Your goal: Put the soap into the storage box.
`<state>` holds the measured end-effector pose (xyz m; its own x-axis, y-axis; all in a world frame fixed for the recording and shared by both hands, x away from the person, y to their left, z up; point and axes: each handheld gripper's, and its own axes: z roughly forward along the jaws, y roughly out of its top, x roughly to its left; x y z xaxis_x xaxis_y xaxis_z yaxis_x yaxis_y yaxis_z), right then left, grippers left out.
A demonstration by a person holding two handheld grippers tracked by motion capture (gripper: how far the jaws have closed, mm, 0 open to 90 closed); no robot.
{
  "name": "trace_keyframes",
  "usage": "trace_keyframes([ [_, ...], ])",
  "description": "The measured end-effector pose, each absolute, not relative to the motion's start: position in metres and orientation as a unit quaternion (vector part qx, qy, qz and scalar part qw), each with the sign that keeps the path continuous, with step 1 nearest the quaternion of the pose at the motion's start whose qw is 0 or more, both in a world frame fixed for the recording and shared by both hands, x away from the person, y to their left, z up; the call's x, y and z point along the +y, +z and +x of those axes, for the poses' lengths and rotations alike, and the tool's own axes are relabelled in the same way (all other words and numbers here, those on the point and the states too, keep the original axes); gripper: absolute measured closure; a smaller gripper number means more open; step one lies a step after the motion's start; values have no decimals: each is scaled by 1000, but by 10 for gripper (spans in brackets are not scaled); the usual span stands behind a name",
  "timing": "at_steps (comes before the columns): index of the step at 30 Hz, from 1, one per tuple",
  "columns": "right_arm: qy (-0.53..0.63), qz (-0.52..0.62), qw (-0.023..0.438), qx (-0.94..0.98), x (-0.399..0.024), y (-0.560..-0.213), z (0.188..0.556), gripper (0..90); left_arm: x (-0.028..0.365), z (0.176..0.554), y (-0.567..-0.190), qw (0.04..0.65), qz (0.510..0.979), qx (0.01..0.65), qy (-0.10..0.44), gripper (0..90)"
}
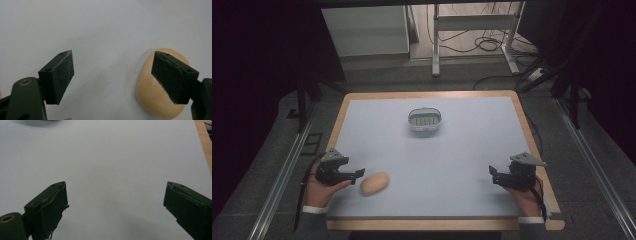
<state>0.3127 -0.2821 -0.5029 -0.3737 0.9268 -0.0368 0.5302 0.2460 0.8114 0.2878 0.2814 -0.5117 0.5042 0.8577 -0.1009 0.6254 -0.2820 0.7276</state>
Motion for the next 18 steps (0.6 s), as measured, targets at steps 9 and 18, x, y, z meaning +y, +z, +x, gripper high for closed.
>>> trace_keyframes([
  [9,386,495,272,729,-283,-501,310,73,282,286,-512,353,784,484,163,197],
  [18,383,494,278,729,-288,-499,306,75,281,284,-503,365,784,475,162,196],
])
